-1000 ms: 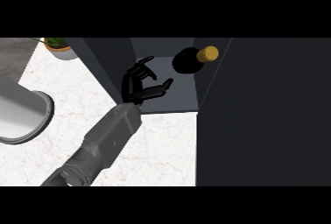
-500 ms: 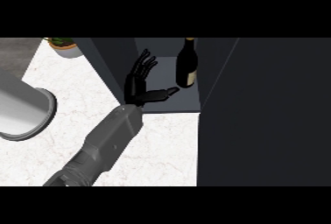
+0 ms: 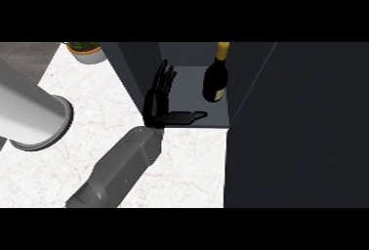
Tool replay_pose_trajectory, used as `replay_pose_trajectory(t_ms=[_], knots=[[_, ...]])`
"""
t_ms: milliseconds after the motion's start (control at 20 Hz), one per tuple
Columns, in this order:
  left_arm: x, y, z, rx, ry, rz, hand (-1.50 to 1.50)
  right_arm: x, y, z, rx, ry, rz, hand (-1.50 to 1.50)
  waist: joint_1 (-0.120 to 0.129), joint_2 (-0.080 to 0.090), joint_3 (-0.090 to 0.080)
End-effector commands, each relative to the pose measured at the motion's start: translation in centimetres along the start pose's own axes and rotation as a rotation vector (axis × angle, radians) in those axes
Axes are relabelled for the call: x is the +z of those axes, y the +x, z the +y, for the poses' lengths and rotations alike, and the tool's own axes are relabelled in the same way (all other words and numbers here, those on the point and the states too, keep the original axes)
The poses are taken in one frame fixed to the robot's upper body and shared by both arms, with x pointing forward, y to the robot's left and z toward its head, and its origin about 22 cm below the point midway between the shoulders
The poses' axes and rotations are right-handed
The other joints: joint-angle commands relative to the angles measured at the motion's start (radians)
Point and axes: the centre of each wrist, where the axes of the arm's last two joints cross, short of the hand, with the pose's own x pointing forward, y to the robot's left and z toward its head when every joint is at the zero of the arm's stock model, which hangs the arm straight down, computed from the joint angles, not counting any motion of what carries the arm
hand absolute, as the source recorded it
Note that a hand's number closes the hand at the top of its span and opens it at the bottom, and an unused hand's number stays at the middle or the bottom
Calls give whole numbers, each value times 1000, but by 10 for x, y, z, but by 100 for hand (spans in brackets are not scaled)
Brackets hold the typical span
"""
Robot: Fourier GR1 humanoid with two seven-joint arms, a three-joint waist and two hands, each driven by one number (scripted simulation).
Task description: Pick up the wine, place it into the cabinet and close the cabinet
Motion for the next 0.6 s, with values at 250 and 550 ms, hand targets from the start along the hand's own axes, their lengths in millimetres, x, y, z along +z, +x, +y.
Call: replay_pose_trajectory(t_ms=[250, 550], knots=[[59, 43, 11, 10, -142, 16, -150, 2, -1, 7, -6, -25, -7, -150, 25, -12, 6], [101, 102, 7, 35, -136, -4, -150, 1, 4, 7, 9, 11, 6, -150, 10, -6, 5]])
